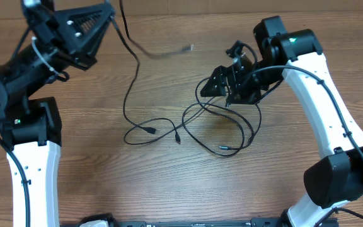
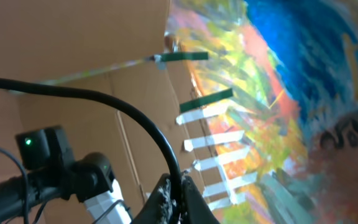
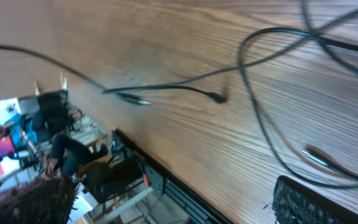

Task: Untangle cables

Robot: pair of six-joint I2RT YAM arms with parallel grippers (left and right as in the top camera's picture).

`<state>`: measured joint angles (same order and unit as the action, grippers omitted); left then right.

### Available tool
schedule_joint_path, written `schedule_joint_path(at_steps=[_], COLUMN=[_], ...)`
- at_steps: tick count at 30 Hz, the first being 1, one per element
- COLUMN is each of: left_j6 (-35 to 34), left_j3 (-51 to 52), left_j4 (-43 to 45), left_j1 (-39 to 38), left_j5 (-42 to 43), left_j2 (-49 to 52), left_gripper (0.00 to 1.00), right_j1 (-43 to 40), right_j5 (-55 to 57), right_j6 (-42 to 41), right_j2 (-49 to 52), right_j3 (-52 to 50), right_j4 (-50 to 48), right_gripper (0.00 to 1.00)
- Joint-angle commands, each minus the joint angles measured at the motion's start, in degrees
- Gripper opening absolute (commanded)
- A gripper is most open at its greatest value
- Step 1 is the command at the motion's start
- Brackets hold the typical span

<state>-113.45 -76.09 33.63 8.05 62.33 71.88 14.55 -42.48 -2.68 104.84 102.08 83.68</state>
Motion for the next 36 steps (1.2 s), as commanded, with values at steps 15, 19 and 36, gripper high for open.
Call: schedule_joint_path(at_steps=[15,19,36], left_j6=[0.48,-0.63,-5.97], left_j3=[-0.68,-0.68,-8.22], left_j4=[-1.44,-3.48,2.45], left_j1=[-2.75,-2.82,-9.25], left_j5=[-13.46,-15.89,-33.62], left_j2=[-0.33,-0.31,-0.33], left_gripper=[0.04,0.04,0.04], right_j1=[12.26,13.18,14.91], right_j5=[-0.72,-0.68,3.45], right_j6=[-3.30,-3.28,-5.84], right_j2=[-0.04,-0.55,-1.55], right_j3=[0.26,0.26,0.28], right_j4=[-7.19,-9.25,-13.60], right_gripper=[1.00,1.00,1.00])
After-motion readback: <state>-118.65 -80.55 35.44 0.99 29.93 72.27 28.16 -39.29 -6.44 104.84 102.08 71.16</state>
